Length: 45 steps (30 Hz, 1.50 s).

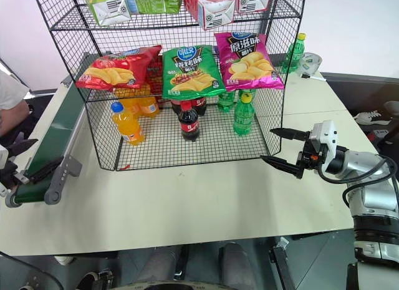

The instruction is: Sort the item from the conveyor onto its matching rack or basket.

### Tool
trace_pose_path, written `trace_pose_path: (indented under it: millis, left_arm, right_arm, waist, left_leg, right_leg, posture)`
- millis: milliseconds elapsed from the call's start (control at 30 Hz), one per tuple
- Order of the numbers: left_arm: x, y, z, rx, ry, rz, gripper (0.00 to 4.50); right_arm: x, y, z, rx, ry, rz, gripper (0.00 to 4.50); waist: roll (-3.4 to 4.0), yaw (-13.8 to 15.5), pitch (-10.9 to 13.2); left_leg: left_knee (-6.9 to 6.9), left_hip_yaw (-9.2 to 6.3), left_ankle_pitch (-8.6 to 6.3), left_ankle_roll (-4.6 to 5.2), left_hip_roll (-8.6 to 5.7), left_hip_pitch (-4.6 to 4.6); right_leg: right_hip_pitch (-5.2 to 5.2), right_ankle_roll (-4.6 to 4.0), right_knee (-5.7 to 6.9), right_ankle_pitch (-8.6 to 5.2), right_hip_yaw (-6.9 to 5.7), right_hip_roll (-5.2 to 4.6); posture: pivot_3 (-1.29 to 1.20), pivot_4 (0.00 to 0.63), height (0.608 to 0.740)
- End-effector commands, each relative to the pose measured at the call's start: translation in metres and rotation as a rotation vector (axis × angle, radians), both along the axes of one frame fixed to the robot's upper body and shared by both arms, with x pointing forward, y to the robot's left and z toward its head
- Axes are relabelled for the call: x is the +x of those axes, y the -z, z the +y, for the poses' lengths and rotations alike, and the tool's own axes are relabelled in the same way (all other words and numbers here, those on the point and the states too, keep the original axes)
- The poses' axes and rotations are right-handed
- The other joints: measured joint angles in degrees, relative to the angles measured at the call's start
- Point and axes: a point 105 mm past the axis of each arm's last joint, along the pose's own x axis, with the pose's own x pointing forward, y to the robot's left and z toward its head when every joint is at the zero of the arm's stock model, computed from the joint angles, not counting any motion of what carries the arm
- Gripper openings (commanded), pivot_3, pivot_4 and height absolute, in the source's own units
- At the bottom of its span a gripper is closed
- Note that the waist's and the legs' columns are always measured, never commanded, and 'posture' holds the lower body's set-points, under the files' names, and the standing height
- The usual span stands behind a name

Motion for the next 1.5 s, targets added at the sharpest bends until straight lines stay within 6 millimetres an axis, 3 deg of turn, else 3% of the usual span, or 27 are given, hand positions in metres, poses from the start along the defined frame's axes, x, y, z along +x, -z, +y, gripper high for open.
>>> trace_pose_path:
  millis: [33,633,1500]
  left_arm:
    - [0.002,-0.011,0.002,0.069,-0.004,-0.038,4.48]
    - [-0.008,0.000,-0.003,-0.008,0.028,-0.014,4.48]
    - [-0.015,0.001,-0.003,0.038,0.012,-0.056,4.48]
  right_arm:
    - [0.001,-0.007,0.002,0.004,-0.009,-0.044,4.50]
    - [-0.002,-0.008,0.008,0.009,-0.018,-0.029,4.50]
    - [0.001,-0.008,0.005,0.004,-0.015,-0.026,4.50]
  waist:
    - [0.00,-0.1,0.0]
    - [0.01,-0.2,0.0]
    - [0.02,0.0,0.0]
  left_leg:
    - [0.00,0.00,0.00,0.00,0.00,0.00]
    - [-0.05,0.00,0.00,0.00,0.00,0.00]
    - [-0.05,0.00,0.00,0.00,0.00,0.00]
  right_leg:
    - [0.00,0.00,0.00,0.00,0.00,0.00]
    - [-0.03,0.00,0.00,0.00,0.01,0.00]
    - [-0.02,-0.01,-0.01,-0.01,0.01,0.00]
  posture:
    - [0.00,0.150,0.740]
    - [0.00,0.150,0.740]
    - [0.00,0.150,0.740]
